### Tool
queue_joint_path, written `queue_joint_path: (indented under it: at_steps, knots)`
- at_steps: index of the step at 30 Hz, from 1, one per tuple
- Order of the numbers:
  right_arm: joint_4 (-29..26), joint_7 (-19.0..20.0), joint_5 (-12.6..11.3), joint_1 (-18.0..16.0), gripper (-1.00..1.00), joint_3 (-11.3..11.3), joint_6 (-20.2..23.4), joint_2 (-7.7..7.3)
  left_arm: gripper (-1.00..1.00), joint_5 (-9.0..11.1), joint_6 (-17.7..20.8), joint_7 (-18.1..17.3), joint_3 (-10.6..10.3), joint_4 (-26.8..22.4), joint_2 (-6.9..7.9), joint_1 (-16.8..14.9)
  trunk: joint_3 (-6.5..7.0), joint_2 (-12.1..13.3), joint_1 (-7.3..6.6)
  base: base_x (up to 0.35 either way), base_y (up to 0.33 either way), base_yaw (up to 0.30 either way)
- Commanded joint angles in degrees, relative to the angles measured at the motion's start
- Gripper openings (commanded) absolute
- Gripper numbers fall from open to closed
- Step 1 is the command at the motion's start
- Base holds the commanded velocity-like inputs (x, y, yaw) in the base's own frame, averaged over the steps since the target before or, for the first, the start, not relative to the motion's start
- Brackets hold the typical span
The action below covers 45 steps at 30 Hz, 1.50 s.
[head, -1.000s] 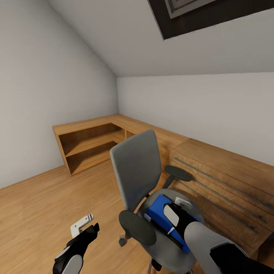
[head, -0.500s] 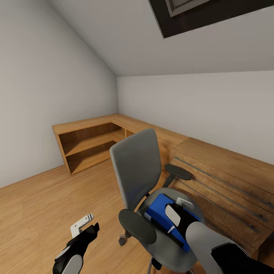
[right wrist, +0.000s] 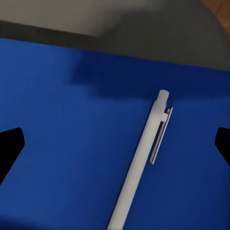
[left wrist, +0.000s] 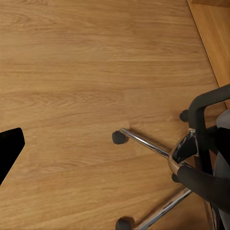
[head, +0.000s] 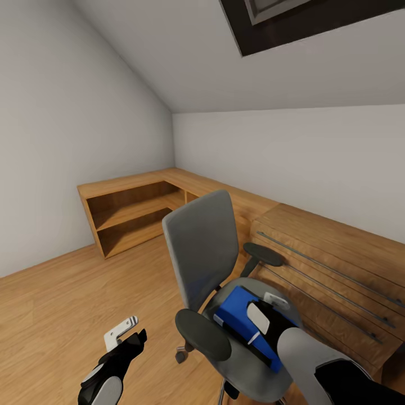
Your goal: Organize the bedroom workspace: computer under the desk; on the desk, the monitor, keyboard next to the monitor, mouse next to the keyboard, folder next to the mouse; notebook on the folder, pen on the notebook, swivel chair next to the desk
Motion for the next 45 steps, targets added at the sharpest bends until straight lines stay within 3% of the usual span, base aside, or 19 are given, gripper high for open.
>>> queue_joint_path:
  at_steps: [1, 5, 9, 45]
  knots:
    - [-0.1, -0.3, -0.3, 0.0, 1.0, 0.2, 0.6, -0.09, 1.0, 0.2, 0.2, 0.4, -0.1, -0.1, 0.05, -0.1, -0.06, 0.0, 0.0, 0.0, 0.0, 0.0]
    - [-0.2, 0.7, -2.7, 0.0, 1.0, -1.6, 0.7, -0.53, 1.0, 0.2, 0.2, 0.4, -0.1, -0.1, 0.05, -0.1, -0.06, 0.0, 0.0, 0.0, 0.0, 0.0]
    - [-0.3, 2.7, -4.5, 0.0, 1.0, -2.3, 0.9, -2.43, 1.0, 0.2, 0.2, 0.4, -0.1, -0.1, 0.06, 0.0, -0.06, 0.0, 0.0, 0.0, 0.0, 0.0]
    - [-0.5, 3.0, -5.2, 0.0, 1.0, -3.5, 0.9, -2.7, 1.0, 0.2, 0.2, 0.4, -0.1, 0.0, 0.05, -0.1, -0.06, 0.0, 0.0, 0.0, 0.0, 0.0]
